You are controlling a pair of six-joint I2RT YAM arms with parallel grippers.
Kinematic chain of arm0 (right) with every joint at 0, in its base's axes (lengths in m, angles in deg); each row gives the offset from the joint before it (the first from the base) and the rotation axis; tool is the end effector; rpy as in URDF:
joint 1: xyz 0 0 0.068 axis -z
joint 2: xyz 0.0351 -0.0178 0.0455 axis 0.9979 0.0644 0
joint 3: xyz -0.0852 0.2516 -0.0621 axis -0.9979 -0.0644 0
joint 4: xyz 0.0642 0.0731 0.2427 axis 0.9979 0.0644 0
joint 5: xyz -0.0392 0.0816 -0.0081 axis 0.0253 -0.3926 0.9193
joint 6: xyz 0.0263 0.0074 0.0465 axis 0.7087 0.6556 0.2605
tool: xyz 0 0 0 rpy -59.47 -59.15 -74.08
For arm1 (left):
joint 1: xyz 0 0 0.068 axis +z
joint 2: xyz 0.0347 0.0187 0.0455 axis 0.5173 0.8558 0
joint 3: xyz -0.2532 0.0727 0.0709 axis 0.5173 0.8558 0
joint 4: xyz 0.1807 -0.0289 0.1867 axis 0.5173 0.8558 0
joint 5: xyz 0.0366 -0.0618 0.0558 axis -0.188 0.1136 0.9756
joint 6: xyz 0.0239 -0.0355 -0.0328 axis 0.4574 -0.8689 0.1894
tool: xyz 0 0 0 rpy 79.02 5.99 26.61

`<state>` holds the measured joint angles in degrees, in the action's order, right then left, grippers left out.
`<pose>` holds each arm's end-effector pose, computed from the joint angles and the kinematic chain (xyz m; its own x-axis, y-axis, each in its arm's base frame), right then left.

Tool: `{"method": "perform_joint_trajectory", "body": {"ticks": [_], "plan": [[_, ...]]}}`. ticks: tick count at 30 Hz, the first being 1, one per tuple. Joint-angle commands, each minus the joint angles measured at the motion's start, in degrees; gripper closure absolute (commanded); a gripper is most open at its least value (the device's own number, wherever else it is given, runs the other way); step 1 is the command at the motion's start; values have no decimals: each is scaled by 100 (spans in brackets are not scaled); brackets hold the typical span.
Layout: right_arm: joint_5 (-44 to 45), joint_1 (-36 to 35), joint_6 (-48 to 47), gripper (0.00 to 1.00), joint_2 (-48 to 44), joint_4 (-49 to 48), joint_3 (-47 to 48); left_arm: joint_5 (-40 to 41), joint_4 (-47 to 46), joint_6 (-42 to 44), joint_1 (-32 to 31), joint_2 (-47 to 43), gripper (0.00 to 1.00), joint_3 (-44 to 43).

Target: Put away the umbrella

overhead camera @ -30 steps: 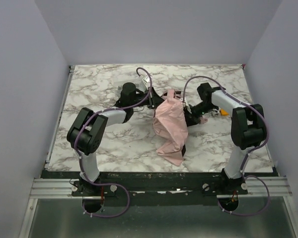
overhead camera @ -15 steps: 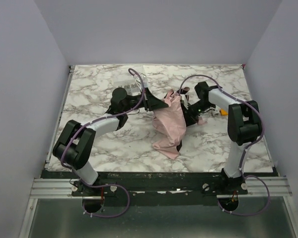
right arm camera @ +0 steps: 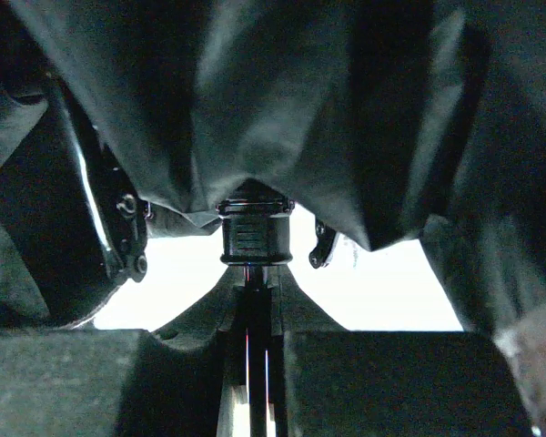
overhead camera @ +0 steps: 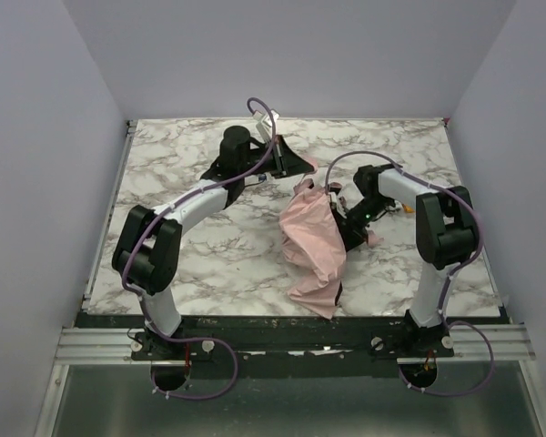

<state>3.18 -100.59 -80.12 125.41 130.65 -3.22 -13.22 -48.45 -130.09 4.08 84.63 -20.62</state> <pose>0.3128 0.1058 0.1642 -0.2898 -0.7579 -0.5844 -0.9012 0.0105 0.4334 0.3526 -0.2078 0.2977 -0.7775 -0.2486 -0.5777 0.5361 0.2181 -0.8155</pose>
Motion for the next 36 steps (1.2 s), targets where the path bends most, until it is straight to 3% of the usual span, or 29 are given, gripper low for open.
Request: {"method": "perform_joint_trajectory", "body": {"ticks": [1,7,14,23,29,36], "plan": [[-140,-13,332,99,-65,129,-9,85,499,229,16,241,100,-184],[-575,67,1352,100,959,78,1129,256,567,572,13,-25,100,481],[-649,79,1920,99,2368,972,2903,412,796,873,43,266,100,104],[-771,317,1400,99,2744,1551,2910,684,1083,991,167,346,100,-161],[-277,315,1148,99,2640,1550,2655,922,2010,1387,250,903,100,-1013],[104,286,793,99,2574,1550,2314,1081,2408,1366,255,1335,100,-1922]]}}
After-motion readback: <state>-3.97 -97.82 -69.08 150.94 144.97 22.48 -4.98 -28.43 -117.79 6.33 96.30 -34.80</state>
